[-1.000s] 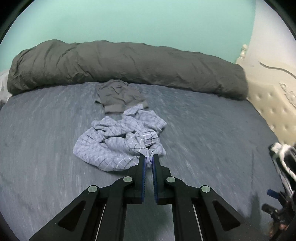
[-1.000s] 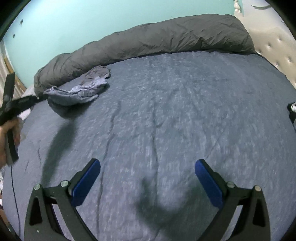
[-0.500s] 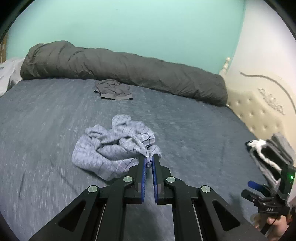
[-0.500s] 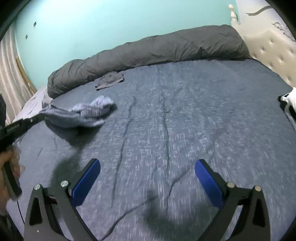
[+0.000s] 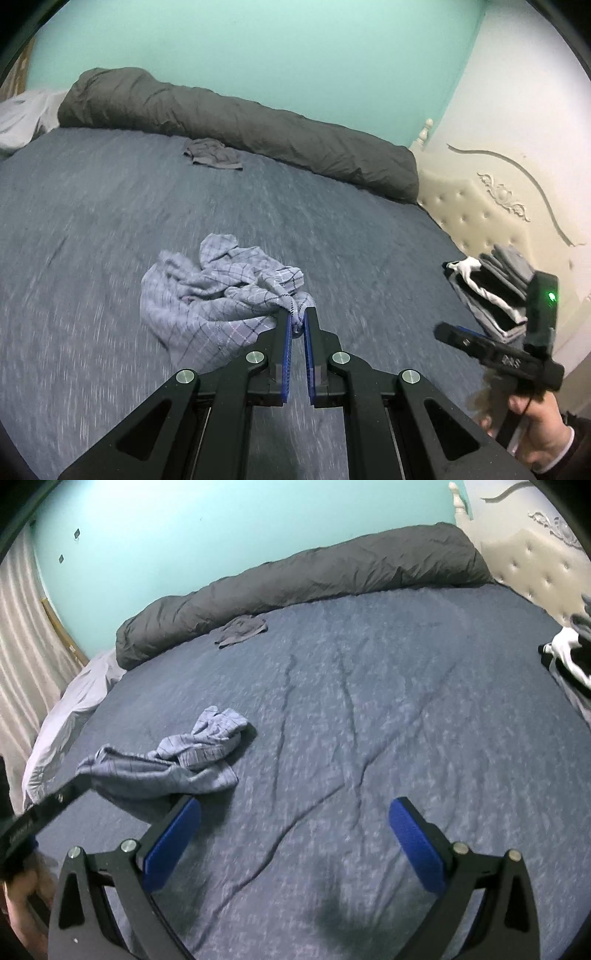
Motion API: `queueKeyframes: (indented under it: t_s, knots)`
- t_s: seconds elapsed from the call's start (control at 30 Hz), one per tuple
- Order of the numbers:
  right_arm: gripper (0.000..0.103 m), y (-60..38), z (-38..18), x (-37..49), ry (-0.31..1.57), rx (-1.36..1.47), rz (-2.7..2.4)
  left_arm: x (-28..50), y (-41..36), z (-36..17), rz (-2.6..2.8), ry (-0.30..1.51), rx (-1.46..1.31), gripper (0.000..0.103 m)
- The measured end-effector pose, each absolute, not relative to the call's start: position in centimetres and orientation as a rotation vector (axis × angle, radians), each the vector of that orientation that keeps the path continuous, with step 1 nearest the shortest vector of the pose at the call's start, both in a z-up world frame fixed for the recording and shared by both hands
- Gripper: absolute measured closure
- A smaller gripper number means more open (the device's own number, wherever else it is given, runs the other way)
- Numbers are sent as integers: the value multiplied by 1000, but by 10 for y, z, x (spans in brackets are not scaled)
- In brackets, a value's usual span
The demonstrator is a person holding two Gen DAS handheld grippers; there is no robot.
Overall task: Fold clothes
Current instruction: 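Pull the gripped checked shirt toward the bed center with the left tool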
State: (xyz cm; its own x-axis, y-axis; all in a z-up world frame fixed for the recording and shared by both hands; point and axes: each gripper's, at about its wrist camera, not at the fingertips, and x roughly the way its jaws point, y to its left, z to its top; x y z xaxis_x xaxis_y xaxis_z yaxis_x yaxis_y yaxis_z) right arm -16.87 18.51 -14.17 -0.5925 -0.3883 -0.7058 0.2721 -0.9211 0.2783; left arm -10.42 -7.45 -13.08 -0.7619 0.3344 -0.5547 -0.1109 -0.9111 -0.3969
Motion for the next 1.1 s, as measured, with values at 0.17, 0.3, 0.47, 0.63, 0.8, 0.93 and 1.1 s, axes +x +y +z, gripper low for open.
queueKeyframes:
  t_s: [0.17,0.3,0.47,0.63,0.8,0.93,1.1]
  knots:
    - [0,163,-158,-169,-170,1203,-2462,-72,-104,-154,2728,-624,-957,96]
    - [0,143,-174,-176,-112,1227,-2425,-68,-130,-183,2740,-721,-1025,96]
    - [0,120,-193,-192,-82,1267,-2356,-79,-147,-209,2723,-786,-1061,96]
    - [0,94,-203,-208,-7,1260,-2318,-91,-146,-212,2715,-744,-1048,96]
    - [0,73,-210,-220,46,1257,-2285,-92,-153,-212,2703,-757,-1030,93]
    - [0,52,-221,-225,67,1280,-2231,-93,-162,-217,2717,-776,-1057,88]
    - [0,35,-232,-230,77,1293,-2197,-93,-168,-222,2748,-767,-1087,78]
